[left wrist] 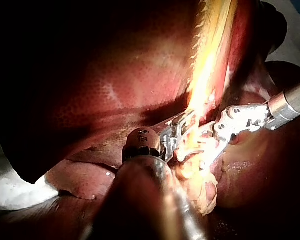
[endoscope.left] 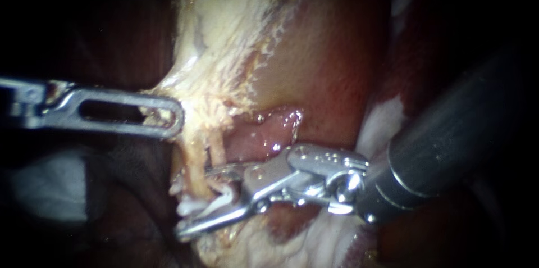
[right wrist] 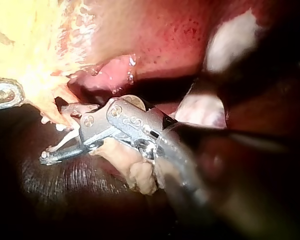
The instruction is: Clipping third clip left tube
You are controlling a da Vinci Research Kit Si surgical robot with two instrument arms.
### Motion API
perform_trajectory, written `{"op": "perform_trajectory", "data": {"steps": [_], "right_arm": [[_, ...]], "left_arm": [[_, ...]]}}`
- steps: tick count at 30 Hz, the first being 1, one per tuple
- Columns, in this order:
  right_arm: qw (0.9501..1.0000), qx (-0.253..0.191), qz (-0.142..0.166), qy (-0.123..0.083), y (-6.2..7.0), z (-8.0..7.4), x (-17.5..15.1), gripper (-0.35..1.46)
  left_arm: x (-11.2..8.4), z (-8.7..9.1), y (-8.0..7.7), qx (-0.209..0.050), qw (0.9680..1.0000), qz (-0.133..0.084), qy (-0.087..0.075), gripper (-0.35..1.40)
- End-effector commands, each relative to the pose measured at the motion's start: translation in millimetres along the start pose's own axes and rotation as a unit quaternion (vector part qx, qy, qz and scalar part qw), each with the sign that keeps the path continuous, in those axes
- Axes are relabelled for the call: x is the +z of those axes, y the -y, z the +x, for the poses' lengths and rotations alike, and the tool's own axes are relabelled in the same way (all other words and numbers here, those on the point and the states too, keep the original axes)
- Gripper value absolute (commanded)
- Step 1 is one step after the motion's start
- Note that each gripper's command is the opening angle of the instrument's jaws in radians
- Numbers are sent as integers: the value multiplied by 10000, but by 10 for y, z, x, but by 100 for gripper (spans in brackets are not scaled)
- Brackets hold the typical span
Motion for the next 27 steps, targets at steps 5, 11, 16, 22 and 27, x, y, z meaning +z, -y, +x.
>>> {"op": "perform_trajectory", "data": {"steps": [5, 11, 16, 22, 27], "right_arm": [[9997, 90, 106, -212, -5, 10, 6, 59], [9990, 174, 157, -389, -2, 23, -1, 59], [9985, 225, 107, -488, -3, 41, -9, 58], [9978, 279, -48, -591, -5, 48, -14, 55], [9972, 398, -136, -614, -6, 45, -17, 27]], "left_arm": [[1, 1, 1, -4, 10000, -13, 9, -35], [1, 1, 1, -3, 10000, -11, 7, -35], [1, 0, 1, -4, 10000, -23, 19, -35], [1, 1, 1, -5, 10000, -24, 20, -35], [1, 1, 1, -5, 10000, -24, 20, -35]]}}
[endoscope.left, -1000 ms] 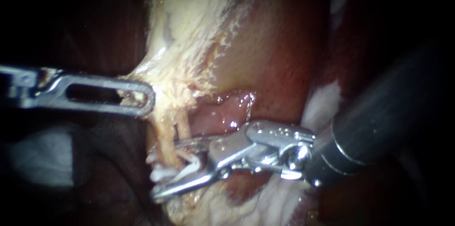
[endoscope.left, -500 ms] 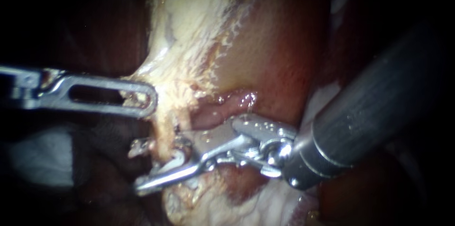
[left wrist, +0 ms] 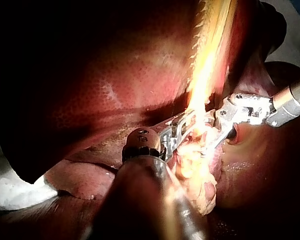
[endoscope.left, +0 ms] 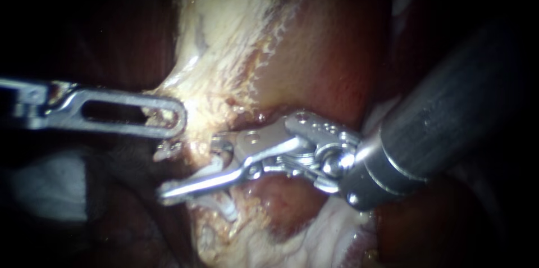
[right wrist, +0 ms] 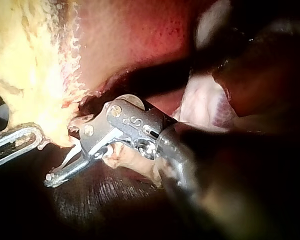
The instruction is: Clipping third clip left tube
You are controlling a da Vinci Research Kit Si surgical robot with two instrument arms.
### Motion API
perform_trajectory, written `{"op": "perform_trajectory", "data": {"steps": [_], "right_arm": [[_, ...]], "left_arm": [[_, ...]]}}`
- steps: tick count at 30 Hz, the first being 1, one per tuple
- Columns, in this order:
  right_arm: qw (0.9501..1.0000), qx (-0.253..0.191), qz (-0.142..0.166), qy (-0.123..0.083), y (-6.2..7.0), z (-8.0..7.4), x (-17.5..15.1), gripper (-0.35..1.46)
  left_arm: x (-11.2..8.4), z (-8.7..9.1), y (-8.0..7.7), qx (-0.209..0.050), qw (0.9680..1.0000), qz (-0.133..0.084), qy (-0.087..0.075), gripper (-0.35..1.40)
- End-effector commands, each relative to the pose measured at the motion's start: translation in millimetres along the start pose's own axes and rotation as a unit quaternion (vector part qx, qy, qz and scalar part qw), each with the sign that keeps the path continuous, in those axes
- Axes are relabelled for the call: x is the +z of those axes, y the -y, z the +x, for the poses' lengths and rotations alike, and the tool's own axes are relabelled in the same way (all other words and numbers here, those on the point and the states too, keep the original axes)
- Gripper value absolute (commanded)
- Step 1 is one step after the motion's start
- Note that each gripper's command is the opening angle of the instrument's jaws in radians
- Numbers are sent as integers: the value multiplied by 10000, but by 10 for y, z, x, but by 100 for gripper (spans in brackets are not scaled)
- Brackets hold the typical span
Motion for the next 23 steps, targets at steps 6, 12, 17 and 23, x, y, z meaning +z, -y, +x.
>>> {"op": "perform_trajectory", "data": {"steps": [6, 12, 17, 23], "right_arm": [[9974, 659, -290, -85, 0, -7, -24, -35], [9974, 649, -307, 10, -5, -14, -23, -35], [9975, 645, -281, 19, -5, -15, -21, -35], [9974, 676, -268, 20, -7, -15, -21, -35]], "left_arm": [[0, 0, 1, -1, 10000, -2, 2, -35], [0, 0, 1, 0, 10000, -1, 1, -35], [0, 0, 0, 0, 10000, 0, 0, -35], [0, -1, 0, 1, 10000, 2, -2, -35]]}}
